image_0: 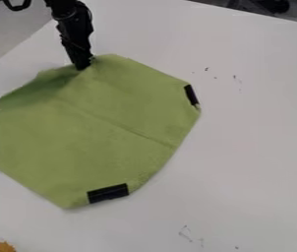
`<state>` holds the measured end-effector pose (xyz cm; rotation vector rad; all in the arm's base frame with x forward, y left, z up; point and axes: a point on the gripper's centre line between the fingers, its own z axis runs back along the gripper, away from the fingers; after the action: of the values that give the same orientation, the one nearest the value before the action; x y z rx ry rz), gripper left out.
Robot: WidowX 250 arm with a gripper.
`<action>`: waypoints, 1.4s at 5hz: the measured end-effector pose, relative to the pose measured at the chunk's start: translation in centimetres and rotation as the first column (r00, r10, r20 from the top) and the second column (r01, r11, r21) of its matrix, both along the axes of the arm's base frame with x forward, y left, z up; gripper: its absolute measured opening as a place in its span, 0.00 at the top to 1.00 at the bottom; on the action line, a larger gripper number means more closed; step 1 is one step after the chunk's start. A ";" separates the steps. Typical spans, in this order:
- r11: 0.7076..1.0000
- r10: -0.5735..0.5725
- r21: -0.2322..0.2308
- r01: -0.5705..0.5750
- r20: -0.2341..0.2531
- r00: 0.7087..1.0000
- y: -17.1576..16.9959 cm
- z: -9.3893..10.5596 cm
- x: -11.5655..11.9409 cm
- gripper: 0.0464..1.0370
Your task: Unfold the cloth from the middle to the top left
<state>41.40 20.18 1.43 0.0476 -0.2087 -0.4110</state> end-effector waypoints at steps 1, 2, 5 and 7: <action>1.000 -0.012 0.016 0.012 -0.009 1.000 0.1 0.4 0.1 0.55; 0.998 -0.037 0.046 0.038 -0.017 0.999 -0.4 1.2 0.8 0.25; 0.996 0.083 0.039 -0.081 -0.068 0.994 -2.4 5.7 1.0 0.04; 0.979 0.202 0.013 -0.201 -0.066 0.977 -4.6 8.1 -0.5 0.04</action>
<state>40.90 15.58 9.57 0.0606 -0.1347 -0.2108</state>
